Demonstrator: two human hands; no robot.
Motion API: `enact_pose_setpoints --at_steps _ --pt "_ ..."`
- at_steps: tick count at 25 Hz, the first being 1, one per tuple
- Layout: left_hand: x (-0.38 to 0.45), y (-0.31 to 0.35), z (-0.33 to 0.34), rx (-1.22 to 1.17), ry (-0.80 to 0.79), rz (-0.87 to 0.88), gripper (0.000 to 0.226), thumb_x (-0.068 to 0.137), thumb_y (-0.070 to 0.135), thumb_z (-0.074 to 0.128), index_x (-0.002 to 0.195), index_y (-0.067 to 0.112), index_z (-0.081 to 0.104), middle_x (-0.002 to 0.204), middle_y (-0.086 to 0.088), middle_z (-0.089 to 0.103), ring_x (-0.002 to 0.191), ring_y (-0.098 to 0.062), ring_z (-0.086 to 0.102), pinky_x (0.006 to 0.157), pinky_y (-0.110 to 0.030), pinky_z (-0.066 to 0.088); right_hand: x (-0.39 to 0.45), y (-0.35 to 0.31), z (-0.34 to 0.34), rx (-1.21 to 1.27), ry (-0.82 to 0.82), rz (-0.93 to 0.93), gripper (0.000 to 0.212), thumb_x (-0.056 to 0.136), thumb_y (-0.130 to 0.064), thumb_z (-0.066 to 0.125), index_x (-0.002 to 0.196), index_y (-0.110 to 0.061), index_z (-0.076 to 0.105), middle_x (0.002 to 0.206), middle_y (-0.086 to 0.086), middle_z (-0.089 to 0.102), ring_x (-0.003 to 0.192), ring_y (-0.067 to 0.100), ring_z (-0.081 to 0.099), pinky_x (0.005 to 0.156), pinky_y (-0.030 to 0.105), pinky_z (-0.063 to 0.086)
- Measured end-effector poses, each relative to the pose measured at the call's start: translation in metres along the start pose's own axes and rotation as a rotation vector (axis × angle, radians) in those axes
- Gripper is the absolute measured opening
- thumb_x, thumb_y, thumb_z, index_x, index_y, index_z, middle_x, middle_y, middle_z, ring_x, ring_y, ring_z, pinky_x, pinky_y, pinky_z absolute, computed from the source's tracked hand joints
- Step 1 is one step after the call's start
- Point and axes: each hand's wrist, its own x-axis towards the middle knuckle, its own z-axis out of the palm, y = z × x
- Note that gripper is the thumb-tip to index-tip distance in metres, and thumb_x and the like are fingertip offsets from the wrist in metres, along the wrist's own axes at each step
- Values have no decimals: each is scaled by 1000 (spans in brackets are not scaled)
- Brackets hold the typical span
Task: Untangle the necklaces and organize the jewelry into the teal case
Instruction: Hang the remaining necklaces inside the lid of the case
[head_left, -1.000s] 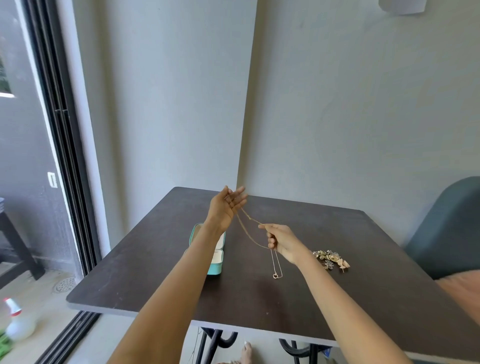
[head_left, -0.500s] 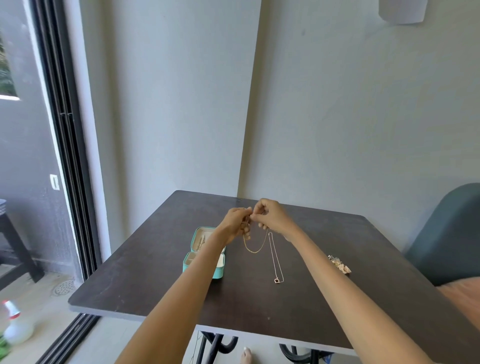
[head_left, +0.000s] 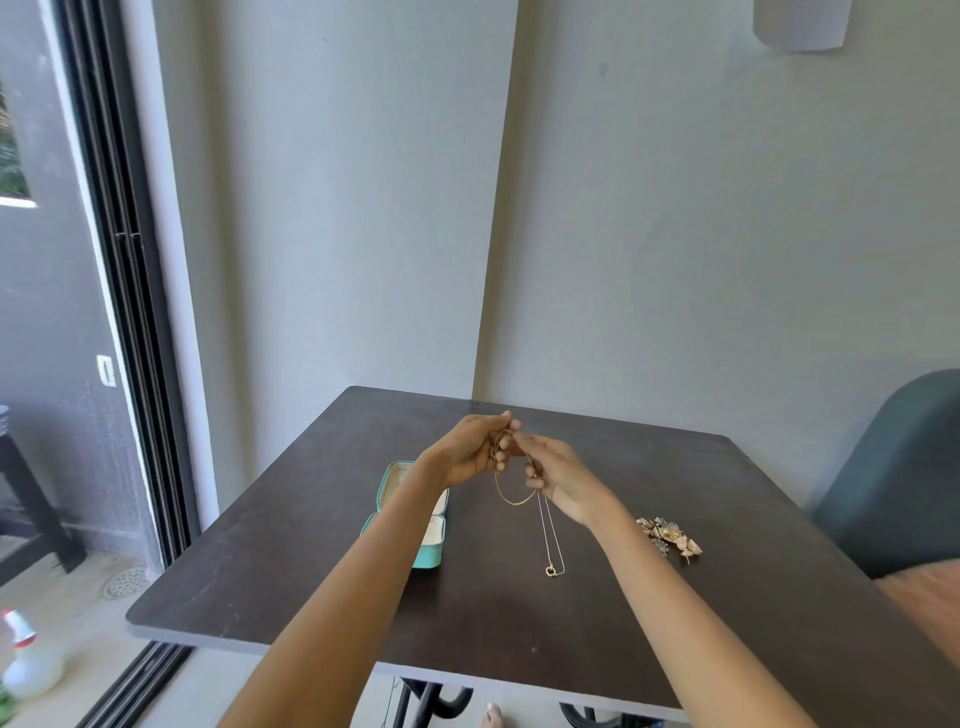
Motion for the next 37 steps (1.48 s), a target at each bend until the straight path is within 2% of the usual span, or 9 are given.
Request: enact_pose_setpoints --at_steps 6,11,17,22,26,29,31,35,37 --pt "1 -2 -4 -39 -35 -63 36 99 30 43 67 14 47 53 -2 46 48 -15 50 53 -27 52 9 0 -1 -58 225 -37 8 85 -18 67 82 -12 68 68 -3 52 44 2 34 38 14 24" --pt "4 -7 -11 -270 39 3 28 97 29 46 73 14 53 52 1 51 45 -13 49 51 -24 47 5 16 -12 28 155 6 4 88 -12 64 91 -10 64 63 -3 46 44 4 34 40 15 30" --pt "7 -16 -14 -395 23 31 28 97 26 44 74 12 53 83 -8 70 69 -24 69 71 -36 59 3 39 -11 90 56 54 8 90 -13 62 95 -10 66 66 -1 55 52 7 47 50 19 45" --pt "6 -19 -13 -456 -87 -9 29 99 22 38 81 9 56 110 -17 66 90 -39 68 81 -47 56 8 34 -6 148 51 24 20 95 -18 53 80 -14 65 65 0 56 53 8 48 51 20 46" --pt "15 -21 -10 -498 65 112 16 97 12 41 91 9 56 106 -15 69 87 -30 70 74 -35 59 8 41 -6 153 24 39 5 92 -7 57 94 -7 62 68 3 57 56 10 52 55 19 49" --pt "21 -26 -10 -553 189 170 20 98 10 39 86 9 55 100 -15 70 88 -28 69 78 -34 57 8 48 -6 105 4 25 14 92 -4 57 104 -2 63 74 3 62 61 9 57 62 20 53" --pt "21 -31 -11 -491 233 168 24 98 11 37 83 10 55 99 -14 69 90 -29 67 81 -36 55 7 50 -7 -25 5 12 18 91 -1 58 108 -3 63 78 3 62 66 10 59 67 21 53" --pt "22 -38 -13 -64 221 157 27 100 8 34 80 9 53 98 -14 68 85 -28 66 77 -33 54 7 45 -5 -483 89 -46 22 84 -2 63 100 -17 64 75 1 65 66 10 60 74 27 54" --pt "22 -38 -14 47 200 160 26 100 9 36 81 8 53 91 -12 68 76 -25 66 75 -35 54 7 38 -1 -507 166 -125 21 82 -3 63 98 -16 59 73 -1 67 64 7 62 69 20 51"
